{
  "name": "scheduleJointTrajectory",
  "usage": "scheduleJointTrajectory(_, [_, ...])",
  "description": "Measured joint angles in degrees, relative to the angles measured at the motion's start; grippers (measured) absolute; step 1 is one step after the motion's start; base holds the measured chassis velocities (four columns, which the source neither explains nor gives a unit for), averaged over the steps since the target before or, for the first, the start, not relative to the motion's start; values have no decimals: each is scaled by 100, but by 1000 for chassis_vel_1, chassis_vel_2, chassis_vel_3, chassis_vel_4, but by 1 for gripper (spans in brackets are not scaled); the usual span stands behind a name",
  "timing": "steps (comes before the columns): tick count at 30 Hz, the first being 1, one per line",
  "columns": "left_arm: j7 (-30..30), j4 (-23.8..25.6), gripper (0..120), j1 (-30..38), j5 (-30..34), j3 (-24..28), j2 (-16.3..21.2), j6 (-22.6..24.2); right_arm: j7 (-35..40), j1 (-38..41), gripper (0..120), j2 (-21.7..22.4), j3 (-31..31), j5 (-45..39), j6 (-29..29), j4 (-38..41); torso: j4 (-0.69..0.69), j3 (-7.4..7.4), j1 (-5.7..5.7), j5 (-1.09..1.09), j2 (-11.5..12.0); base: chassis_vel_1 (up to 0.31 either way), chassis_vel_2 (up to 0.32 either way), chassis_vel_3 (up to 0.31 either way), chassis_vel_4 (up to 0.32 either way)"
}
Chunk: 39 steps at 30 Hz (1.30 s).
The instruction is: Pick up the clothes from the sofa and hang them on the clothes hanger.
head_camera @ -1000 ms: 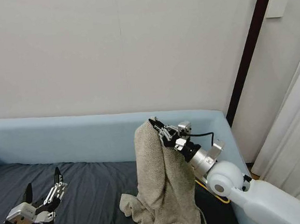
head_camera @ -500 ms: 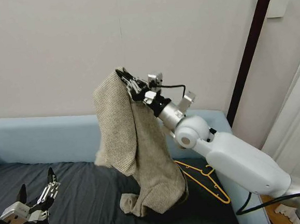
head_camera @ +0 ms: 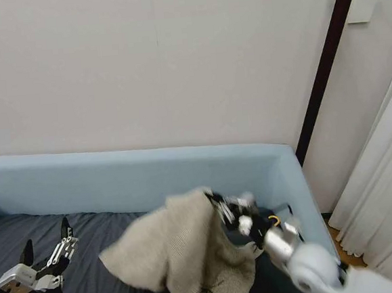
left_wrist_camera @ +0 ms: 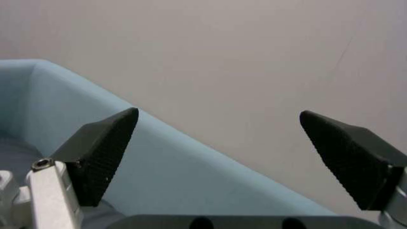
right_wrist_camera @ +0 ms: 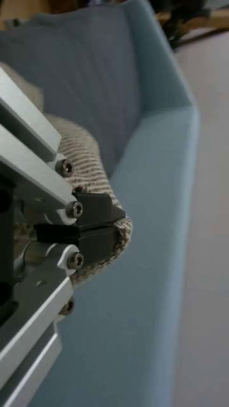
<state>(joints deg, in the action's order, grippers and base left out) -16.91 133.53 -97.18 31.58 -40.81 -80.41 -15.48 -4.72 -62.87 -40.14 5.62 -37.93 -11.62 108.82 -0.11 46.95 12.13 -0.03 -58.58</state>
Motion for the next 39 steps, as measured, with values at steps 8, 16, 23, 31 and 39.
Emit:
scheduleJointTrajectory(8, [2, -177, 100, 38, -113, 66, -8, 56, -49, -1458, 0, -332, -525, 968, -458, -949, 4, 0, 0, 0, 0, 0, 0, 0, 0])
scheduleJointTrajectory(16, [-41, -544, 100, 47, -263, -91, 78, 89, 920, -1639, 2, -362, -434, 1459, 240, -1031, 4, 1, 0, -2, 0, 0, 0, 0, 0])
scheduleJointTrajectory(23, [-47, -604, 100, 49, -263, -143, 84, 86, 2404, -1799, 27, -48, -475, 624, 2187, 160, 3, 1, 0, -2, 0, 0, 0, 0, 0])
scheduleJointTrajectory(31, [-49, -632, 100, 47, -254, -226, 112, 55, 4160, -1191, 53, 38, -596, -1738, 4433, 1580, 4, 1, 1, -4, 0, 0, 0, 0, 0])
scheduleJointTrajectory(39, [-52, -658, 100, 26, -237, -312, 165, 27, 2985, 398, 85, -555, -90, -1422, 3310, 232, 6, 2, 2, -3, 1, 0, 0, 0, 0])
